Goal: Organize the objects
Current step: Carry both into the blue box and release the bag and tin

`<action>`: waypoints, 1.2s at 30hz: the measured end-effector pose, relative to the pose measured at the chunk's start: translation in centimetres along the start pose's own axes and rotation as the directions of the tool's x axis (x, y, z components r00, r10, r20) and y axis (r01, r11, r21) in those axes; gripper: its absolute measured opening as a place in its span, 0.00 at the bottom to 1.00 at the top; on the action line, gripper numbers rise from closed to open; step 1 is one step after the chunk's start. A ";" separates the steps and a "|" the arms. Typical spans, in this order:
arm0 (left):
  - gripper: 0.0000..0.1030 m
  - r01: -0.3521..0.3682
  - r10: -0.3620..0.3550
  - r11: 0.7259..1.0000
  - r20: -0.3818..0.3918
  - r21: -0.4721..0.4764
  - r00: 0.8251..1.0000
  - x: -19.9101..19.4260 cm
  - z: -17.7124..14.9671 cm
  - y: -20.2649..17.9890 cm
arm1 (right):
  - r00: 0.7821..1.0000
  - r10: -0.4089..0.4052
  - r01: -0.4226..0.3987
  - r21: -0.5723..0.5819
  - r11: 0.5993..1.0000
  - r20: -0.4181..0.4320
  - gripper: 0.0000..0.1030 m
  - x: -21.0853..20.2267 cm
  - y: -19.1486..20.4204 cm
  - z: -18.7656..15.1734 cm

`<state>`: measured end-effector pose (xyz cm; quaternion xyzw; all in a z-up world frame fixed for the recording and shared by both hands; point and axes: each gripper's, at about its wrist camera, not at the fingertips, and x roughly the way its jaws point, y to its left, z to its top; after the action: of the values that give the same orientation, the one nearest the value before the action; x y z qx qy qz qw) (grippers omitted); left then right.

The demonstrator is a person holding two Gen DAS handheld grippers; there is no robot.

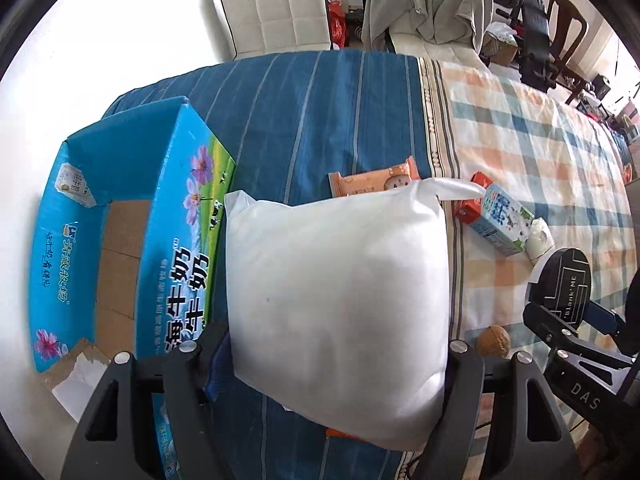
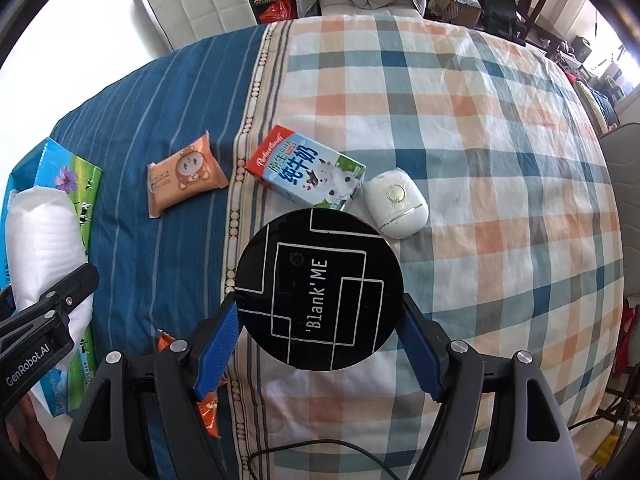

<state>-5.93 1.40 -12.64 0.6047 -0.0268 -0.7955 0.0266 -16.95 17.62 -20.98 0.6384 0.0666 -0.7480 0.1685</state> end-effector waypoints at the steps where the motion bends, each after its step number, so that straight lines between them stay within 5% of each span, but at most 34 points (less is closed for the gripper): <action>1: 0.68 0.004 -0.004 1.000 0.017 -0.013 1.000 -0.6 0.6 1.2 | 1.000 0.008 -0.008 -0.015 1.000 0.007 0.75 -0.6 0.3 0.8; 5: 0.68 0.011 -0.005 0.996 0.079 -0.083 0.997 -0.7 4.2 3.9 | 0.998 0.047 -0.042 -0.108 0.993 0.050 0.75 -3.5 3.1 3.3; 10: 0.68 0.002 0.026 0.978 0.135 -0.208 0.991 -4.2 3.1 9.6 | 0.988 0.112 -0.080 -0.269 0.960 0.105 0.75 -7.5 9.5 6.3; 16: 0.68 -0.039 0.104 0.925 0.152 -0.378 0.983 -5.7 1.2 17.3 | 0.972 0.199 -0.118 -0.470 0.875 0.126 0.75 -10.3 18.4 7.3; 23: 0.68 -0.074 0.154 0.801 0.084 -0.593 0.984 -3.4 -2.0 25.7 | 0.947 0.308 -0.163 -0.692 0.703 0.090 0.75 -10.9 28.6 6.6; 32: 0.68 -0.023 0.054 0.644 0.016 -0.765 0.998 2.8 -3.0 30.3 | 0.943 0.332 -0.164 -0.873 0.459 -0.003 0.75 -6.3 39.3 7.4; 36: 0.68 -0.025 0.023 0.613 -0.014 -0.789 1.000 5.4 -2.8 30.7 | 0.958 0.284 -0.138 -0.920 0.368 -0.030 0.75 -2.9 42.8 8.7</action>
<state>-4.41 -29.67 -16.26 0.5319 0.3175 -0.7253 0.3003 -10.26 -24.66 -11.62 0.3926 0.3715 -0.6011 0.5887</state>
